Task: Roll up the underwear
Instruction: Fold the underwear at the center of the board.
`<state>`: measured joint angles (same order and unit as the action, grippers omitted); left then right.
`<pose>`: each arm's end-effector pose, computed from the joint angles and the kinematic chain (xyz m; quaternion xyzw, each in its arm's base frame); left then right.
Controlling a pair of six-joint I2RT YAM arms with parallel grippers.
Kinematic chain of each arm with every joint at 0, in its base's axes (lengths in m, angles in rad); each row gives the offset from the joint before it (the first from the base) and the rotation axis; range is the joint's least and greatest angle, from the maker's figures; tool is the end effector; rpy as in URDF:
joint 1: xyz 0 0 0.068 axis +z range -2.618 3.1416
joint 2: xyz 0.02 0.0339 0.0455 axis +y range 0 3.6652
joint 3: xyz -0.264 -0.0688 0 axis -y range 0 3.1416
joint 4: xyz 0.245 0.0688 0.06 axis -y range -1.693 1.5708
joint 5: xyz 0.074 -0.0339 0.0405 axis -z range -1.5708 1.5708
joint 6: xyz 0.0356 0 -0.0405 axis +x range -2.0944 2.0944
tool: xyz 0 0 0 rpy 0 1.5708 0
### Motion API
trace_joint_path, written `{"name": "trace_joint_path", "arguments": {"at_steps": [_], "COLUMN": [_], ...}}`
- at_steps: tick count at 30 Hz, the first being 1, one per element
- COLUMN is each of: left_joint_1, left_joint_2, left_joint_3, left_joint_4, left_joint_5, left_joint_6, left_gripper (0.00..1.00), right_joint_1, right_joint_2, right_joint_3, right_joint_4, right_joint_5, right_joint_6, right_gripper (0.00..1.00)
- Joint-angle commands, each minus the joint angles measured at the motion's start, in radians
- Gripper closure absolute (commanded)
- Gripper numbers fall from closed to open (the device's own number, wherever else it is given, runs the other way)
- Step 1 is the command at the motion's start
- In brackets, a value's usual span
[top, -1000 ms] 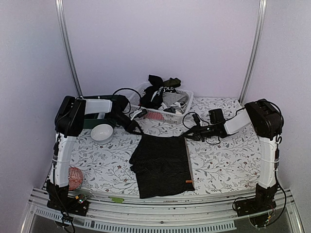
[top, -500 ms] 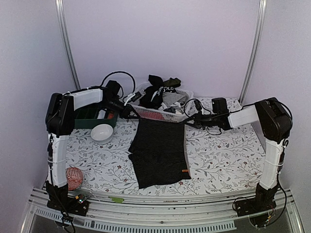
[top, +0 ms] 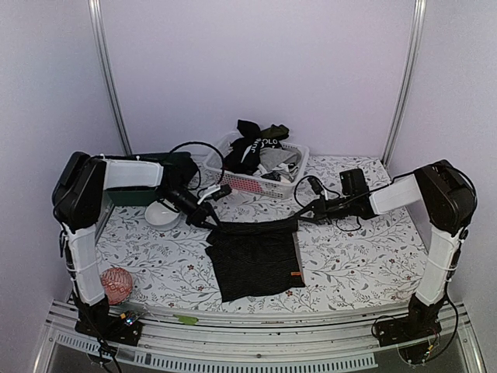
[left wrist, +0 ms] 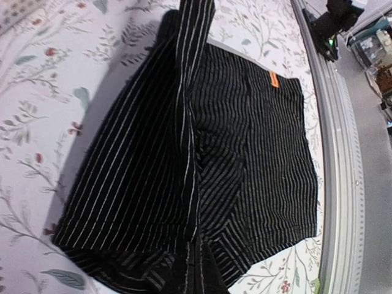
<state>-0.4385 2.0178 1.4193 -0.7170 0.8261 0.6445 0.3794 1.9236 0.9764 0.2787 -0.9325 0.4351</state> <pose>0.3466 -0.1915 0.1682 0.5120 0.7521 -0.3840 0.1569 0.3403 0.1664 0.1384 -0.1735 0.8090 0.5257 0.1974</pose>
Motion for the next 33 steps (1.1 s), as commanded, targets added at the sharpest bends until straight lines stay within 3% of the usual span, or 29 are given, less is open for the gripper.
{"name": "trace_joint_path", "arguments": {"at_steps": [1, 10, 19, 22, 28, 33], "left_joint_1": [-0.054, -0.048, 0.043, 0.042, 0.036, 0.017], "left_joint_2": [-0.098, -0.007, 0.118, 0.077, -0.119, -0.185], "left_joint_3": [-0.104, -0.193, -0.017, -0.002, -0.106, -0.171], "left_joint_4": [0.033, 0.175, 0.148, 0.114, 0.08, 0.01], "left_joint_5": [0.015, -0.032, -0.111, -0.088, -0.055, -0.035], "left_joint_6": [0.001, -0.215, -0.244, -0.189, -0.089, -0.016], "left_gripper": [1.0, 1.0, 1.0, 1.0, 1.0, 1.0], "right_joint_1": [0.03, 0.069, 0.062, 0.058, 0.064, 0.11], "right_joint_2": [-0.063, 0.032, 0.108, 0.062, -0.06, -0.107], "right_joint_3": [-0.072, -0.084, 0.043, 0.053, 0.006, -0.016], "right_joint_4": [-0.061, -0.124, -0.198, -0.201, -0.256, -0.317], "right_joint_5": [-0.041, 0.037, 0.105, 0.084, 0.054, 0.033], "right_joint_6": [-0.043, -0.06, -0.081, -0.074, -0.109, -0.158], "right_gripper": [1.0, 1.0, 1.0, 1.0, 1.0, 1.0]}}
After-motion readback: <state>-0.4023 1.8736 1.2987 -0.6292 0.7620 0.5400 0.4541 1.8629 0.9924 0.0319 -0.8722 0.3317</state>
